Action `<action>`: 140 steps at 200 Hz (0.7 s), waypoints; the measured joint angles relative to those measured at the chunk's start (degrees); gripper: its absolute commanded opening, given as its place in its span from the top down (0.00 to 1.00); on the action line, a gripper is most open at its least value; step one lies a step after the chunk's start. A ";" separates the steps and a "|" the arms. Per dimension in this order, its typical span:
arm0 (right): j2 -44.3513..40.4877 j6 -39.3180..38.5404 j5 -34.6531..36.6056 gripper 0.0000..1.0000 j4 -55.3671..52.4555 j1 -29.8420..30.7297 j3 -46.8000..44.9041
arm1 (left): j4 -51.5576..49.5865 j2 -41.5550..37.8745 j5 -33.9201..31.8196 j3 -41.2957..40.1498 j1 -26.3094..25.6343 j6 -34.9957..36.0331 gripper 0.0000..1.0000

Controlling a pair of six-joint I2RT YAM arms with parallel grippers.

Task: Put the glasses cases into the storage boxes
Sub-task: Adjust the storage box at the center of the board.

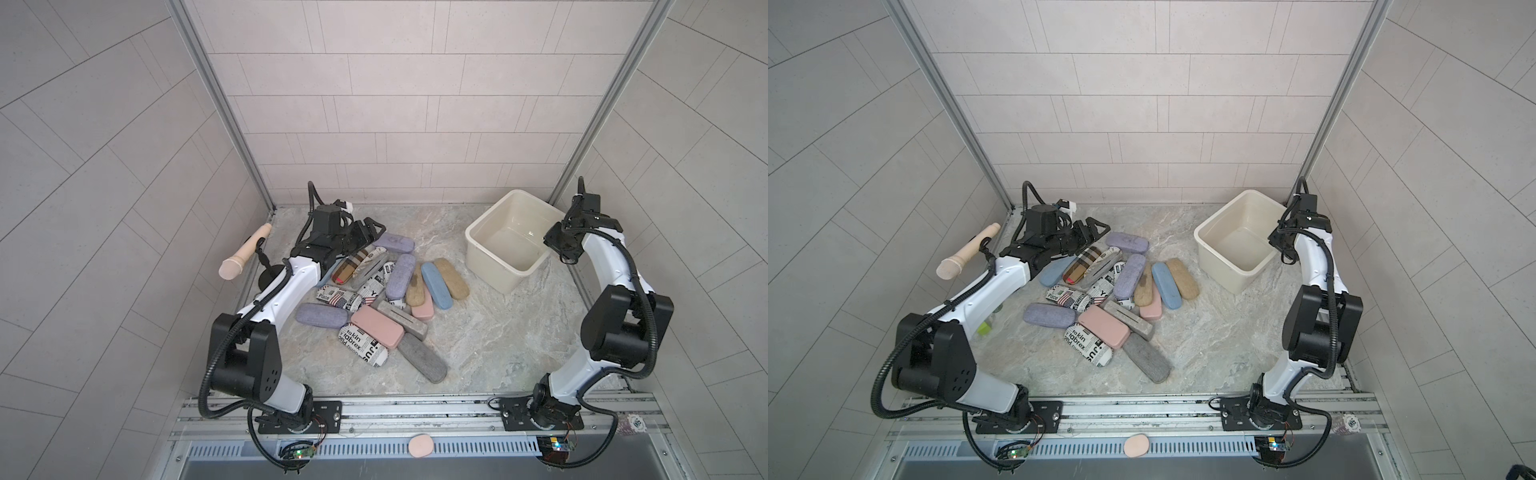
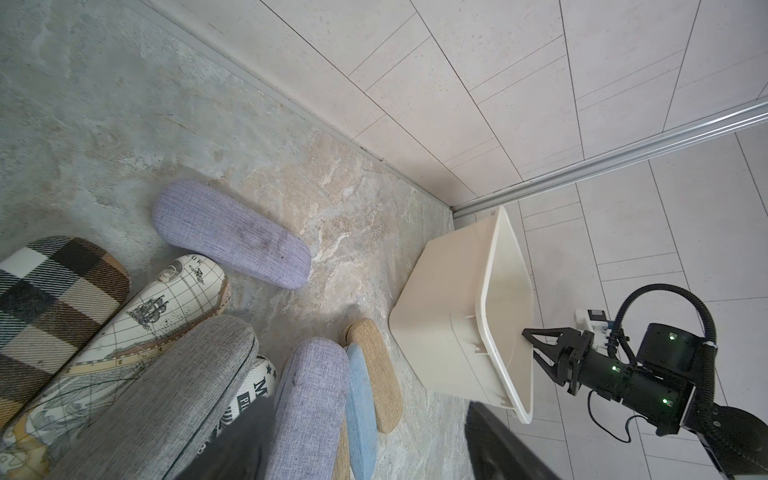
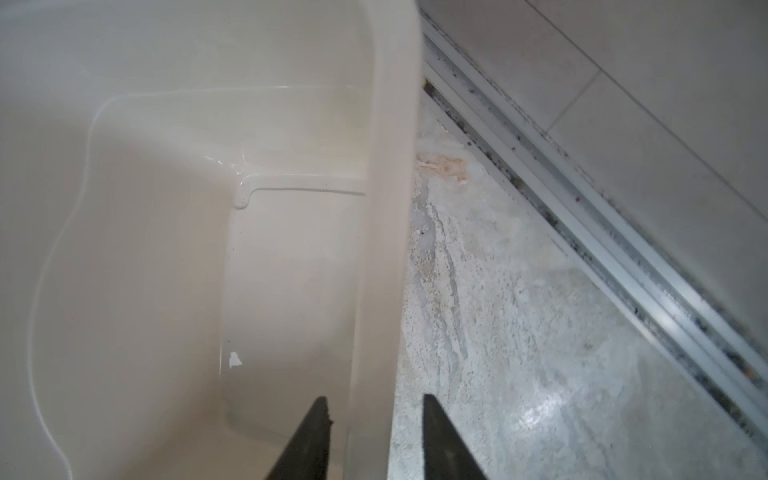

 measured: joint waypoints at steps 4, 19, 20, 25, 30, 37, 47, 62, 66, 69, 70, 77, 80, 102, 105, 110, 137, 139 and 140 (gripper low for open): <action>-0.44 -0.74 0.13 0.40 -0.17 0.09 -0.22 | -0.04 0.00 0.04 0.00 0.00 0.04 0.21; -2.14 -1.31 1.38 0.35 -0.87 0.37 -0.61 | -0.07 0.00 0.20 0.02 0.00 0.22 0.21; -2.23 -1.27 1.42 0.34 -0.90 0.39 -0.61 | -0.07 0.00 0.22 0.02 0.00 0.22 0.21; -2.82 -1.66 1.90 0.33 -1.14 0.55 -0.63 | -0.07 0.00 0.26 0.02 0.00 0.22 0.21; -3.37 -2.03 2.38 0.31 -1.38 0.74 -0.63 | -0.07 0.00 0.26 0.02 0.00 0.22 0.21; -4.48 -2.67 3.08 0.29 -1.73 1.03 -0.63 | -0.07 0.00 0.31 0.02 0.00 0.24 0.21; -6.36 -3.23 4.07 0.27 -2.25 1.84 -0.61 | -0.09 0.00 0.33 0.02 0.00 0.24 0.21; -9.70 -4.11 5.95 0.25 -2.84 4.22 -0.61 | -0.09 0.00 0.35 0.02 0.00 0.24 0.21; -10.45 -4.33 6.25 0.25 -2.86 4.87 -0.61 | -0.09 0.00 0.35 0.02 0.00 0.22 0.21; -11.19 -4.37 6.67 0.25 -2.89 5.66 -0.61 | -0.11 0.00 0.35 0.02 0.00 0.22 0.21; -11.37 -4.37 6.73 0.25 -2.86 5.86 -0.61 | -0.09 0.00 0.35 0.02 0.00 0.22 0.21; -12.81 -4.42 7.26 0.25 -2.82 7.76 -0.61 | -0.11 0.00 0.33 0.02 0.00 0.24 0.21; -13.35 -4.37 7.48 0.25 -2.73 8.79 -0.61 | -0.11 0.00 0.35 0.02 0.00 0.22 0.21; -14.97 -3.78 8.70 0.22 -1.95 16.13 -0.61 | -0.11 0.00 0.33 0.02 0.00 0.24 0.21; -14.84 -3.69 8.74 0.21 -1.75 17.18 -0.61 | -0.13 0.00 0.35 0.02 0.00 0.22 0.21; -14.45 -3.48 8.83 0.20 -1.44 18.62 -0.61 | -0.11 0.00 0.33 0.02 0.00 0.22 0.21; -8.68 -1.62 8.52 0.16 0.22 24.11 1.42 | -0.17 0.00 0.35 0.02 0.00 0.22 0.21; -8.07 -1.42 8.46 0.16 0.46 24.35 1.66 | -0.17 0.00 0.35 0.02 0.00 0.24 0.21; -7.87 -1.33 8.44 0.15 0.52 24.44 1.73 | -0.17 0.00 0.35 0.02 0.00 0.24 0.21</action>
